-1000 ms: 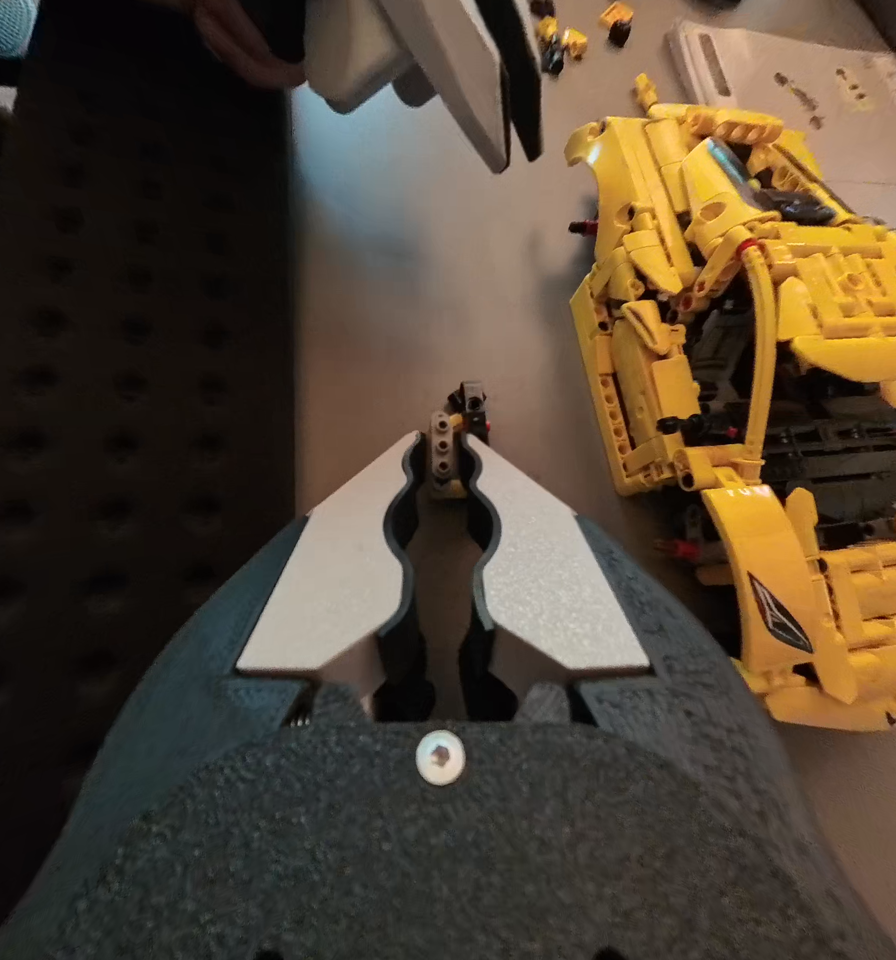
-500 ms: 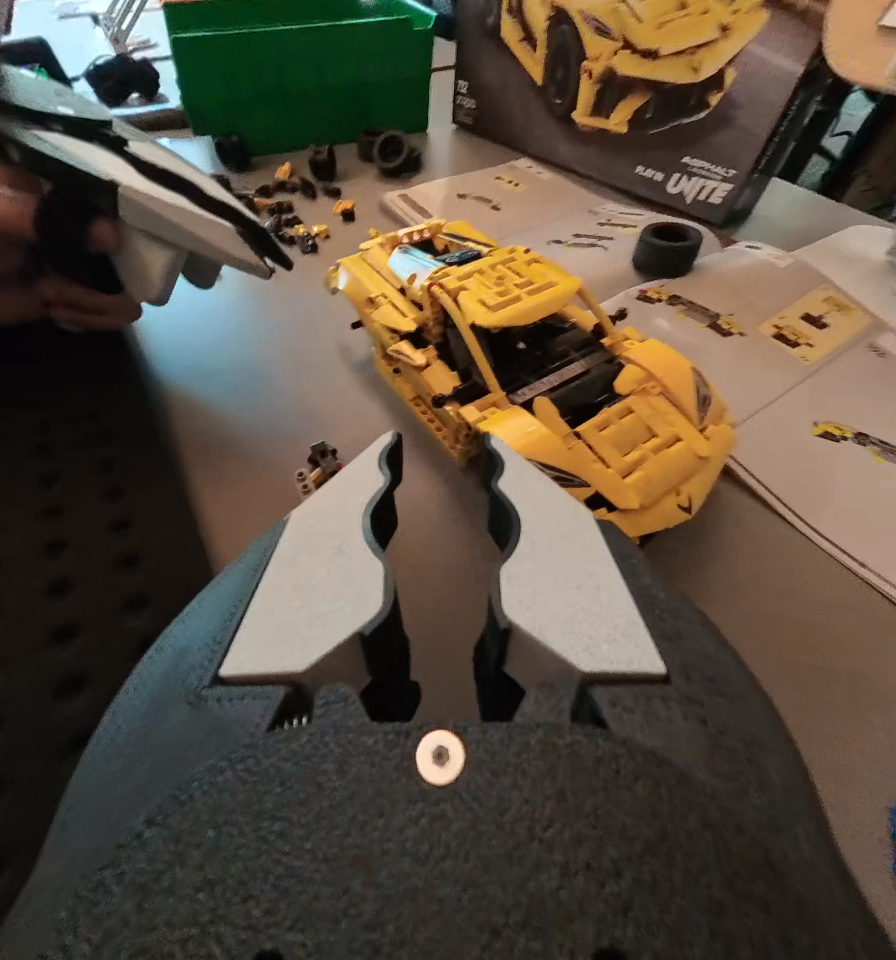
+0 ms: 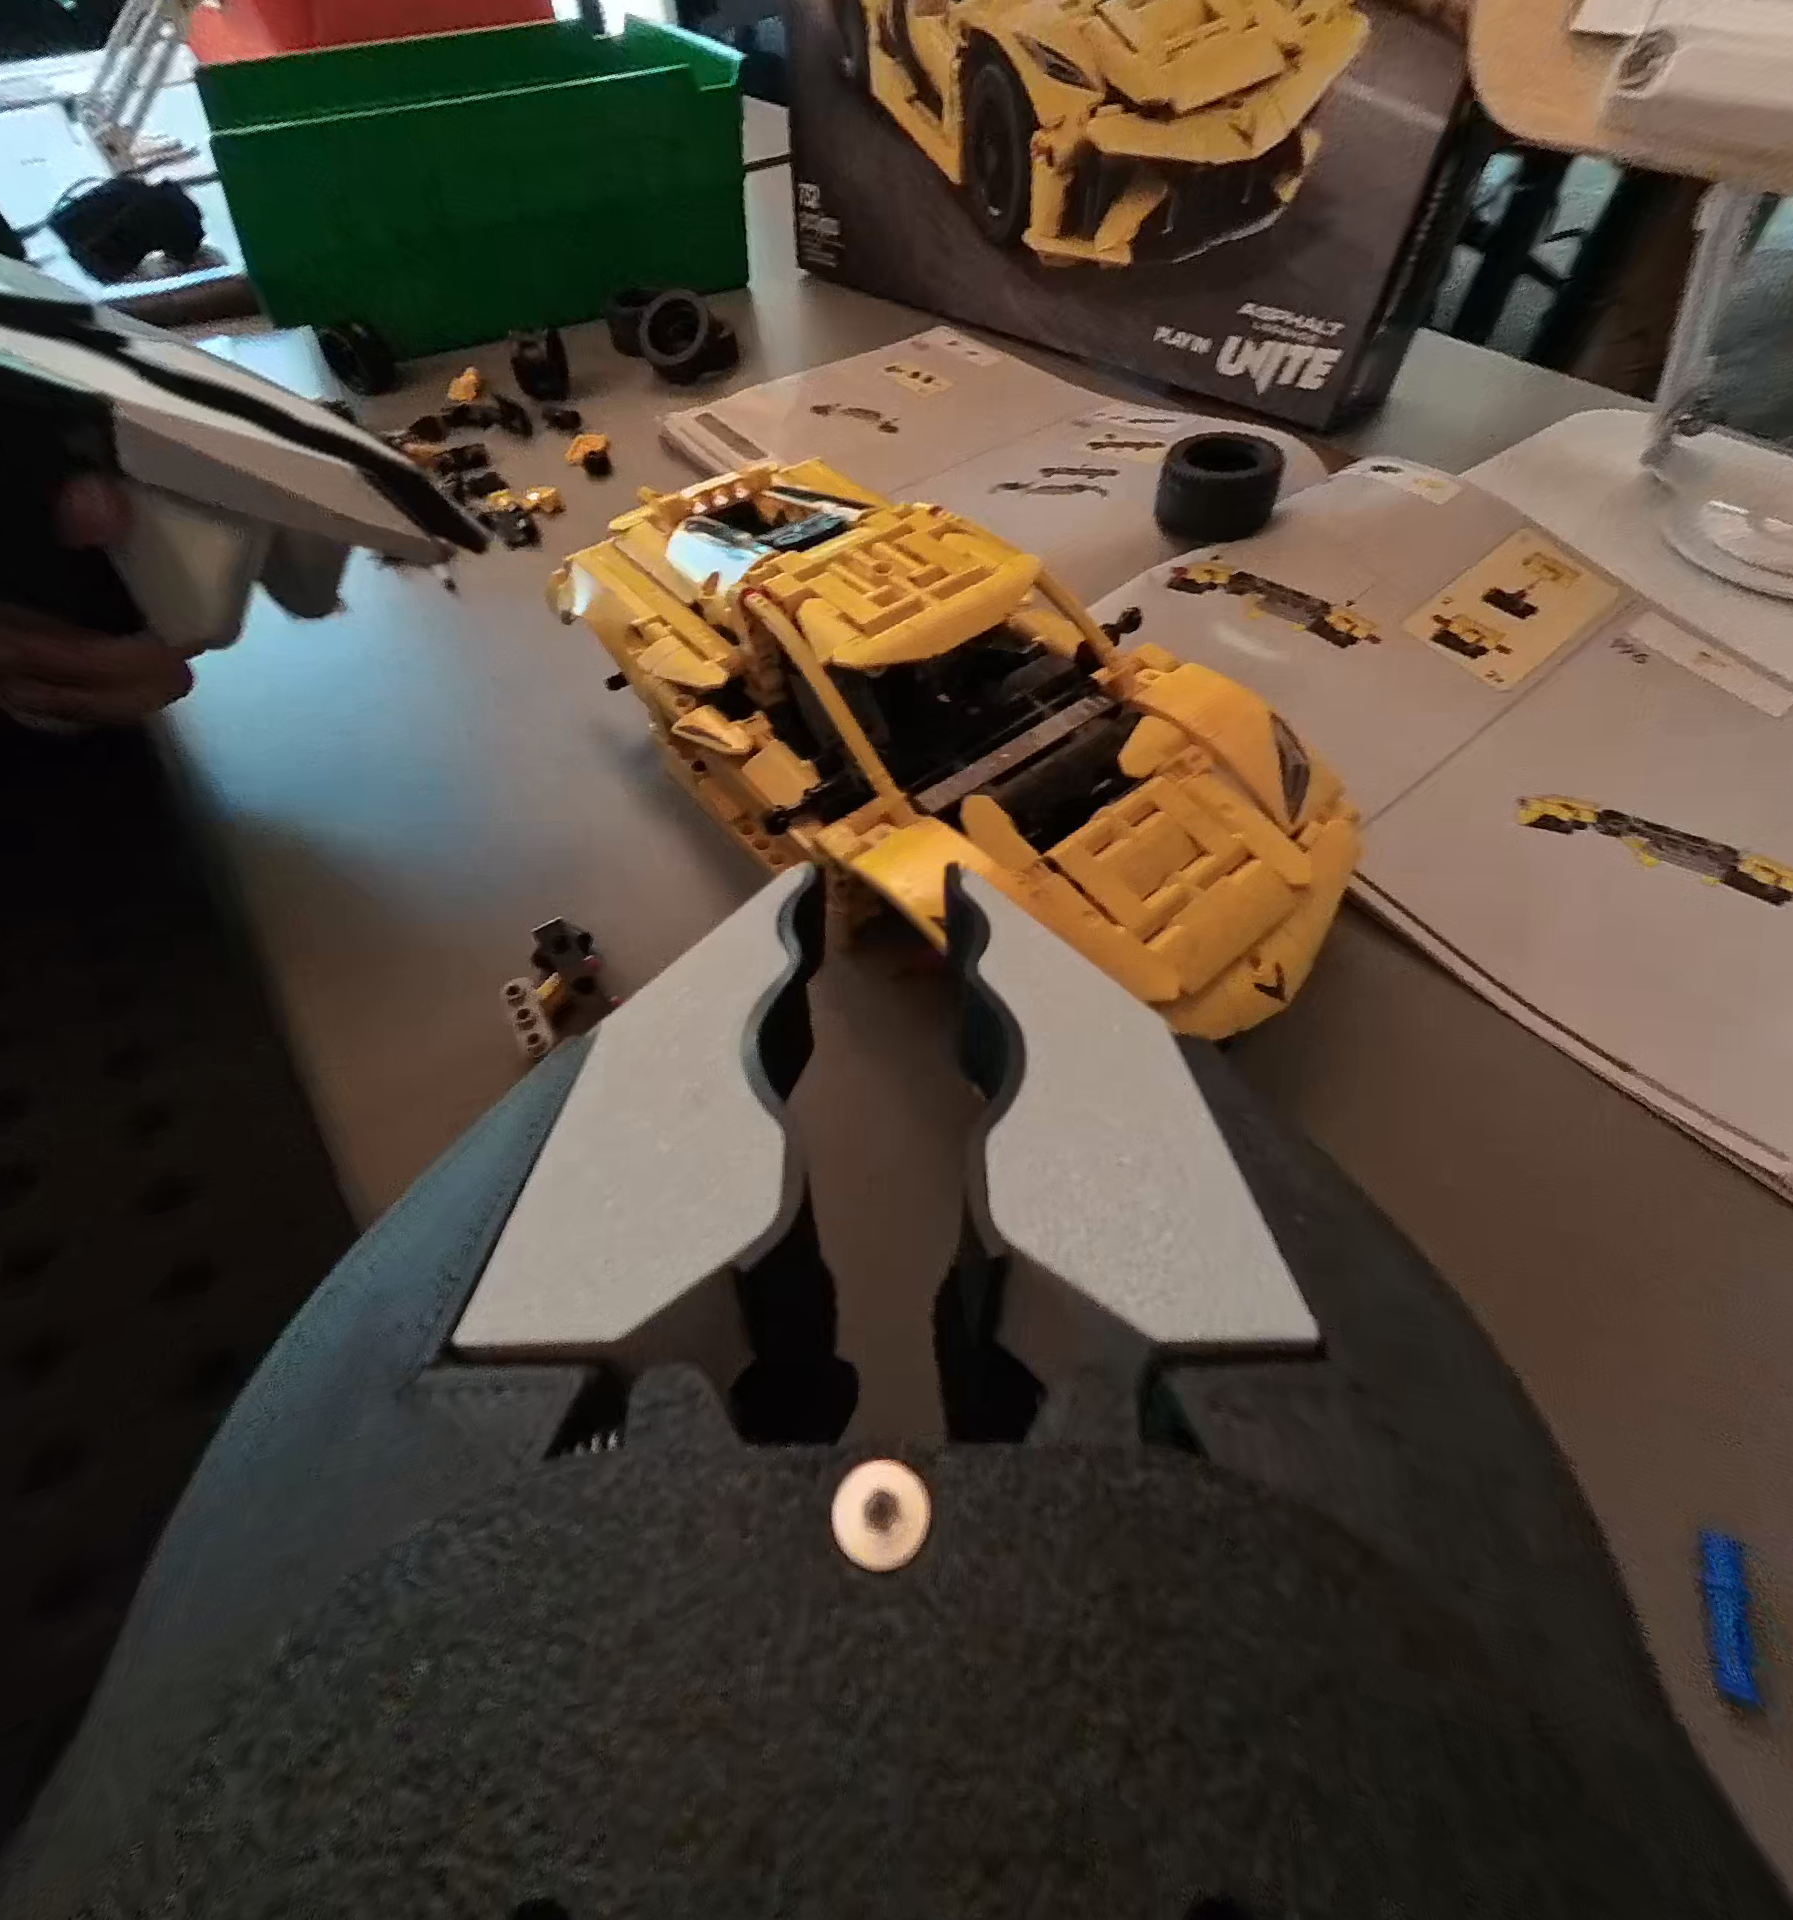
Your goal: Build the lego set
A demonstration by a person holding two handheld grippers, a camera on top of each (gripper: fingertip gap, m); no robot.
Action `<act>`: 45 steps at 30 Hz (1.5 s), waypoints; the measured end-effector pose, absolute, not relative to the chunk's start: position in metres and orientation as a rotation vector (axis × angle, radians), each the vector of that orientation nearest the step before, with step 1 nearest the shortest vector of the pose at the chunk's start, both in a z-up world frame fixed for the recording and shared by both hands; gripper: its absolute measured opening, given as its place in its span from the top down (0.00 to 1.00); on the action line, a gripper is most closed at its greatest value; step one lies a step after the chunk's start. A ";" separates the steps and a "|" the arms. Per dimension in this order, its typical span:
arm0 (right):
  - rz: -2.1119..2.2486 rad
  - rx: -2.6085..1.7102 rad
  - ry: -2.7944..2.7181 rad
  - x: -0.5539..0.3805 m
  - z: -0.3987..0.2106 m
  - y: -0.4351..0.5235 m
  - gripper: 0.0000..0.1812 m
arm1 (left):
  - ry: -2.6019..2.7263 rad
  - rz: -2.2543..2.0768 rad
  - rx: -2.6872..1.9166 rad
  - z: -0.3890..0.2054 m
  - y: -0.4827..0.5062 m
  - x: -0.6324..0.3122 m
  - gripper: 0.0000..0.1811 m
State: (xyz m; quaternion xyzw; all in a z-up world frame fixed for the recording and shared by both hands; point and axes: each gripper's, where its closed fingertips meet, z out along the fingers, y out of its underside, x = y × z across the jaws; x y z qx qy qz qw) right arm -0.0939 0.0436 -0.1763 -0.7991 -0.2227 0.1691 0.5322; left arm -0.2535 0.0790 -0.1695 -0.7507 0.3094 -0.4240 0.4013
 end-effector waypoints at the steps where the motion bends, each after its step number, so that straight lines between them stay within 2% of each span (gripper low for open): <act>1: 0.392 -1.902 -0.509 -0.090 -0.175 0.046 0.86 | 0.766 -1.069 -1.873 -0.164 0.081 -0.254 0.87; 4: 0.404 -1.888 -0.469 -0.085 -0.170 0.048 0.86 | 0.826 -1.008 -1.873 -0.147 0.091 -0.250 0.86; 6: 0.431 -1.884 -0.457 -0.085 -0.168 0.047 0.86 | 0.932 -0.937 -1.906 -0.139 0.100 -0.242 0.81; 13: 0.466 -1.874 -0.455 -0.088 -0.167 0.043 0.86 | 1.173 -0.847 -1.855 -0.120 0.112 -0.197 0.81; 17: 0.487 -1.871 -0.466 -0.092 -0.166 0.041 0.86 | 1.588 -0.513 -1.625 -0.106 0.167 -0.157 0.81; 19: 0.479 -1.874 -0.481 -0.093 -0.168 0.040 0.87 | 1.790 -0.363 -1.526 -0.118 0.210 -0.137 0.81; 22: 0.472 -1.876 -0.487 -0.092 -0.169 0.038 0.87 | 2.040 -0.319 -1.615 -0.164 0.259 -0.123 0.67; 25: 0.500 -1.874 -0.481 -0.094 -0.169 0.037 0.87 | 2.133 -0.363 -1.732 -0.201 0.285 -0.115 0.63; 28: 0.517 -1.873 -0.483 -0.095 -0.168 0.036 0.87 | 2.152 -0.396 -1.751 -0.219 0.292 -0.106 0.63; 29: 0.523 -1.872 -0.484 -0.095 -0.168 0.036 0.87 | 2.173 -0.382 -1.733 -0.223 0.293 -0.106 0.66; 30: 0.529 -1.871 -0.486 -0.096 -0.168 0.036 0.87 | 2.191 -0.375 -1.717 -0.224 0.292 -0.107 0.75; 34: 0.536 -1.864 -0.481 -0.095 -0.167 0.036 0.87 | 2.159 -0.420 -1.698 -0.205 0.289 -0.108 0.76; 37: 0.545 -1.864 -0.466 -0.093 -0.166 0.036 0.88 | 2.085 -0.390 -1.701 -0.163 0.287 -0.139 0.76; 40: 0.565 -1.852 -0.458 -0.093 -0.163 0.034 0.88 | 1.997 -0.333 -1.805 -0.125 0.277 -0.218 0.76; 45: 0.569 -1.853 -0.461 -0.094 -0.164 0.033 0.89 | 1.879 -0.221 -2.128 -0.143 0.206 -0.407 0.76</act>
